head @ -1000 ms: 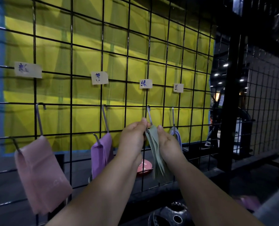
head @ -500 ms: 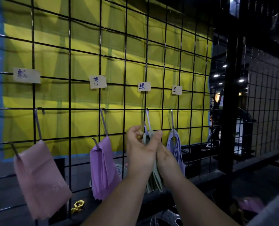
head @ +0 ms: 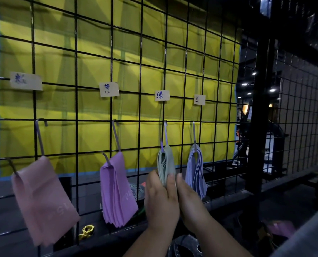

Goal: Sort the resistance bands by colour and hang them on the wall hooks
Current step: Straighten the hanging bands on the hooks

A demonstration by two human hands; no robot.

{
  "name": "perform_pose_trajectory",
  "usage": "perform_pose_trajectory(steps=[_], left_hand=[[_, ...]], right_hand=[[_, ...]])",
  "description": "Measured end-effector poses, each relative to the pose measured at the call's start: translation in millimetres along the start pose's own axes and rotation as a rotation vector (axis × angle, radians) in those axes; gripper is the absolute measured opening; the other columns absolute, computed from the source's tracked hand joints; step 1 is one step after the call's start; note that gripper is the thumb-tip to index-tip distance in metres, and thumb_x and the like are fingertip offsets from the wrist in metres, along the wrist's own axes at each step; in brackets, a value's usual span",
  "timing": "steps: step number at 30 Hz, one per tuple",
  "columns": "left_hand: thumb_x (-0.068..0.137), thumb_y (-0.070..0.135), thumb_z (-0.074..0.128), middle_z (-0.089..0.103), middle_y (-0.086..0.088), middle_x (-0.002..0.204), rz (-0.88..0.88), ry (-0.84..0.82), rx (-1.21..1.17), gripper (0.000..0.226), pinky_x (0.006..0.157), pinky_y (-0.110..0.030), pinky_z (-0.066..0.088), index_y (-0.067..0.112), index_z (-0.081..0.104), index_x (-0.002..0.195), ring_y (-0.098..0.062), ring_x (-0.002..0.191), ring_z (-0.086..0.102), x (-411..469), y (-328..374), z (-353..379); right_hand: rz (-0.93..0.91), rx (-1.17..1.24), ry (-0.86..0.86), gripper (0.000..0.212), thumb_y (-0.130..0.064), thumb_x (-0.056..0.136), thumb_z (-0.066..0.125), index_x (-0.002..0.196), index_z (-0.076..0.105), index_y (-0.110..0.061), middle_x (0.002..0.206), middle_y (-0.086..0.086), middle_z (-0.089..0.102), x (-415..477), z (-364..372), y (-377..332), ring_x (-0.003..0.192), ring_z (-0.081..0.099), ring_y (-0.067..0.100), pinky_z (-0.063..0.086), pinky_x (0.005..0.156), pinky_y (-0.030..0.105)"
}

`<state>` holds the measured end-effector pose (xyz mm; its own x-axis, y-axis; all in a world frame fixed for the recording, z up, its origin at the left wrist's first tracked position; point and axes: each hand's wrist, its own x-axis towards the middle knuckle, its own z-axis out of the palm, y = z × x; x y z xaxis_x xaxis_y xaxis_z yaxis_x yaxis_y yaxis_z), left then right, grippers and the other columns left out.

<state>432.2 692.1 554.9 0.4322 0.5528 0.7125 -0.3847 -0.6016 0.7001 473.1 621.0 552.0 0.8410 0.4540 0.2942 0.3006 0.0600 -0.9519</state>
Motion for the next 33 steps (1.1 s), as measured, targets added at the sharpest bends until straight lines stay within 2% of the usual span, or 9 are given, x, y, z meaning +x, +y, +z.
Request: perform_pose_trajectory(steps=[3, 7, 9, 11, 16, 20, 24, 28, 33], left_hand=[[0.094, 0.04, 0.046, 0.046, 0.011, 0.083, -0.018, -0.004, 0.008, 0.018, 0.059, -0.026, 0.038, 0.023, 0.042, 0.088, -0.01, 0.075, 0.047, -5, -5, 2], [0.094, 0.043, 0.044, 0.047, 0.005, 0.077, -0.004, -0.088, 0.034, 0.025, 0.059, -0.03, 0.042, 0.024, 0.038, 0.08, -0.009, 0.07, 0.048, -16, -19, 2], [0.094, 0.042, 0.043, 0.048, 0.004, 0.077, -0.003, -0.119, 0.051, 0.025, 0.058, -0.029, 0.039, 0.023, 0.037, 0.08, -0.013, 0.07, 0.049, -20, -24, 1], [0.094, 0.043, 0.042, 0.048, 0.004, 0.077, 0.01, -0.133, 0.103, 0.026, 0.056, -0.026, 0.034, 0.023, 0.036, 0.08, -0.013, 0.069, 0.048, -20, -27, -1], [0.094, 0.045, 0.041, 0.049, 0.005, 0.073, 0.008, -0.17, 0.166, 0.026, 0.054, -0.024, 0.033, 0.025, 0.035, 0.079, -0.013, 0.068, 0.049, -18, -31, -8], [0.093, 0.045, 0.043, 0.052, 0.003, 0.075, -0.016, -0.201, 0.154, 0.025, 0.062, -0.034, 0.042, 0.027, 0.036, 0.078, -0.017, 0.071, 0.052, -24, -38, -10], [0.096, 0.038, 0.042, 0.049, 0.005, 0.075, -0.06, -0.251, 0.164, 0.026, 0.062, -0.033, 0.037, 0.03, 0.028, 0.075, -0.02, 0.072, 0.051, -32, -38, -14], [0.098, 0.038, 0.037, 0.052, 0.006, 0.077, -0.099, -0.273, 0.178, 0.024, 0.061, -0.03, 0.037, 0.029, 0.029, 0.078, -0.015, 0.073, 0.053, -33, -31, -15], [0.097, 0.042, 0.036, 0.055, 0.003, 0.078, -0.108, -0.301, 0.187, 0.021, 0.064, -0.035, 0.043, 0.025, 0.033, 0.085, -0.019, 0.075, 0.056, -33, -32, -18]], right_hand=[[-0.082, -0.105, 0.077, 0.035, -0.042, 0.101, 0.03, 0.097, 0.062, -0.031, 0.091, -0.011, 0.068, -2, 1, 2, 0.084, 0.061, -0.014, 0.043, 0.068, 0.002], [-0.157, -0.034, 0.175, 0.036, -0.023, 0.103, 0.037, 0.108, 0.057, 0.006, 0.088, 0.019, 0.062, -5, 4, 8, 0.077, 0.061, 0.022, 0.041, 0.063, 0.002], [-0.179, -0.046, 0.188, 0.044, -0.035, 0.1, 0.038, 0.098, 0.056, 0.005, 0.09, 0.029, 0.06, -3, 7, 14, 0.084, 0.061, 0.031, 0.046, 0.07, 0.013], [-0.196, -0.136, 0.198, 0.036, -0.032, 0.101, 0.037, 0.085, 0.054, -0.005, 0.083, 0.02, 0.062, 1, 9, 18, 0.08, 0.061, 0.024, 0.048, 0.076, 0.029], [-0.201, -0.116, 0.246, 0.026, -0.024, 0.102, 0.038, 0.081, 0.053, -0.023, 0.074, -0.005, 0.058, 1, 14, 25, 0.076, 0.059, 0.013, 0.048, 0.07, 0.02], [-0.205, -0.115, 0.218, 0.03, -0.014, 0.103, 0.033, 0.077, 0.047, -0.01, 0.073, 0.005, 0.053, 0, 16, 25, 0.073, 0.055, 0.014, 0.047, 0.069, 0.023], [-0.23, -0.134, 0.206, 0.031, -0.017, 0.103, 0.033, 0.086, 0.049, 0.002, 0.077, 0.01, 0.057, -2, 16, 30, 0.073, 0.056, 0.012, 0.048, 0.073, 0.031], [-0.23, -0.119, 0.199, 0.032, -0.018, 0.104, 0.032, 0.085, 0.05, 0.0, 0.077, 0.007, 0.056, -4, 18, 27, 0.069, 0.055, 0.005, 0.047, 0.067, 0.018], [-0.203, -0.113, 0.182, 0.031, -0.02, 0.104, 0.033, 0.088, 0.052, -0.001, 0.079, 0.005, 0.057, -8, 16, 24, 0.07, 0.056, 0.004, 0.046, 0.066, 0.015]])
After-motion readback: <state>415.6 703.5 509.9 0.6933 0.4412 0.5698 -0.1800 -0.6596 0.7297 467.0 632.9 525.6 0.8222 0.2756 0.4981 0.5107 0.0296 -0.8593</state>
